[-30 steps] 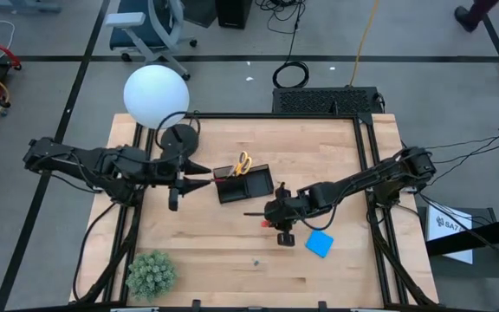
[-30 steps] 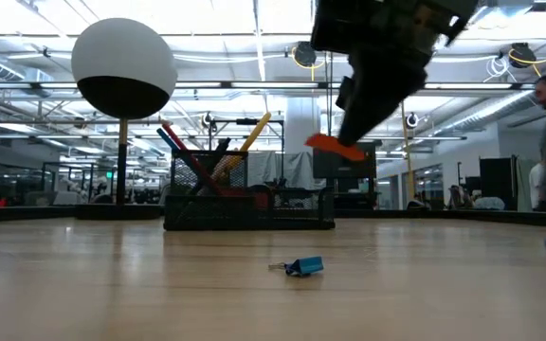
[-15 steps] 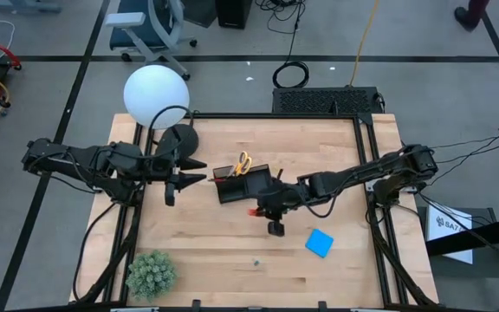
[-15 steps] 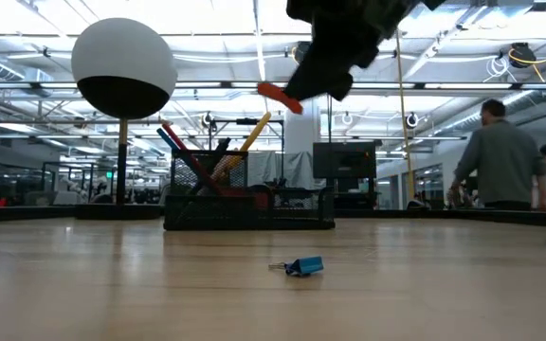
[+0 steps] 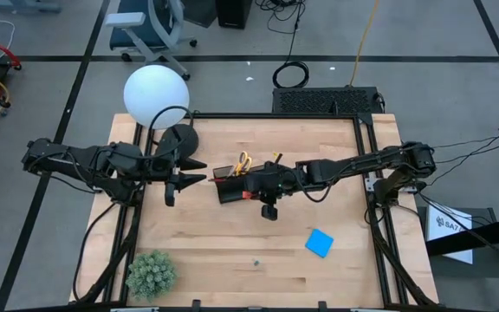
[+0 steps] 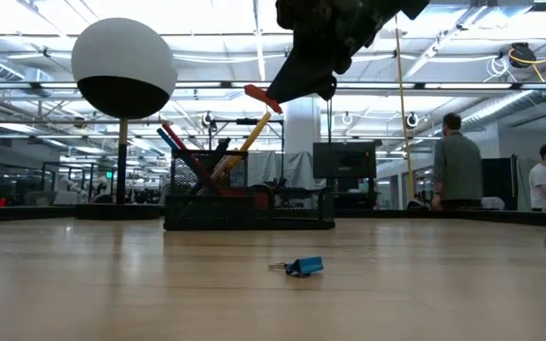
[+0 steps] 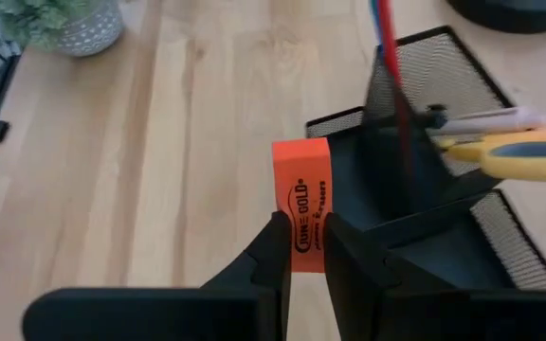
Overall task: Pick and place office supplies into organizer
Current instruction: Put the orange eraser into the black organizer
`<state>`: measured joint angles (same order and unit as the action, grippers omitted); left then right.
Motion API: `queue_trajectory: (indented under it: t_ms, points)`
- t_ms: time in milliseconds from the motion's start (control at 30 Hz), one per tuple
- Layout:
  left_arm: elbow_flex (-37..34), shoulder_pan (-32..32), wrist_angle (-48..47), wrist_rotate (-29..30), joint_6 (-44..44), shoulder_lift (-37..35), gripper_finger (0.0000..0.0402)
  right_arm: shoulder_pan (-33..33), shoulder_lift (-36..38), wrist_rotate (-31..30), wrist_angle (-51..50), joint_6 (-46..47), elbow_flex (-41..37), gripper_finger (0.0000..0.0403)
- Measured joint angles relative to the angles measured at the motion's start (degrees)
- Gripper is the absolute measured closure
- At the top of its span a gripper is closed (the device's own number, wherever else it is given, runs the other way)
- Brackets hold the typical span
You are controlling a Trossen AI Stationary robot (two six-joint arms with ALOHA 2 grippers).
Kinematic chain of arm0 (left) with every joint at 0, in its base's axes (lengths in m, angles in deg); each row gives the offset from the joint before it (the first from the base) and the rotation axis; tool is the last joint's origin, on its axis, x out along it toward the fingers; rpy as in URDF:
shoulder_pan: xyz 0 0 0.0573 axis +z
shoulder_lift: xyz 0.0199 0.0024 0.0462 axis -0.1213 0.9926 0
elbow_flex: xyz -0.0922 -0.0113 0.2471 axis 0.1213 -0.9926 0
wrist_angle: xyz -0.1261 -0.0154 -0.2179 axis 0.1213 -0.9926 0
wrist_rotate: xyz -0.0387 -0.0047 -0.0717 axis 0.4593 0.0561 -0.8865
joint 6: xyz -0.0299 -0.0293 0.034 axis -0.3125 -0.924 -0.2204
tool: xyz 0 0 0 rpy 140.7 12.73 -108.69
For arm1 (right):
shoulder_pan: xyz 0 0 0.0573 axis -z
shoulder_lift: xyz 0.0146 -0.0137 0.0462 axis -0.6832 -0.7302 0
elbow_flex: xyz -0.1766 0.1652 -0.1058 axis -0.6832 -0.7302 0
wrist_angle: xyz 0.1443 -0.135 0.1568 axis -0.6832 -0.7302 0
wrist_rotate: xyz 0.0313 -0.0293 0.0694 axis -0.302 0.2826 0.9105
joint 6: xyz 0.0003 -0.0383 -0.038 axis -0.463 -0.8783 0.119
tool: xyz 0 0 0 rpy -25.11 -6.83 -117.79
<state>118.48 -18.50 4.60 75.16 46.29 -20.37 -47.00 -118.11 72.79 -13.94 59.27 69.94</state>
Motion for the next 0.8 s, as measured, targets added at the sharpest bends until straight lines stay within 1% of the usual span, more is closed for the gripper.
queue_trajectory:
  t_ms: [200,367,533,800]
  points:
    - [0.0,0.0,0.1,0.0,0.9,0.0,0.0241,1.4,-0.9,0.2,2.2,-0.5,0.0,0.0358]
    - [0.0,0.0,0.2,1.4,1.0,0.0,0.0241,2.7,-3.8,0.3,7.6,0.5,0.0,0.0358]
    - [0.0,0.0,0.4,1.5,1.1,0.0,0.0241,3.2,-6.5,0.6,8.4,1.8,0.0,0.0358]
    - [0.0,0.0,0.4,1.5,1.5,0.0,0.0241,3.6,-8.0,0.5,10.2,2.1,0.0,0.0358]
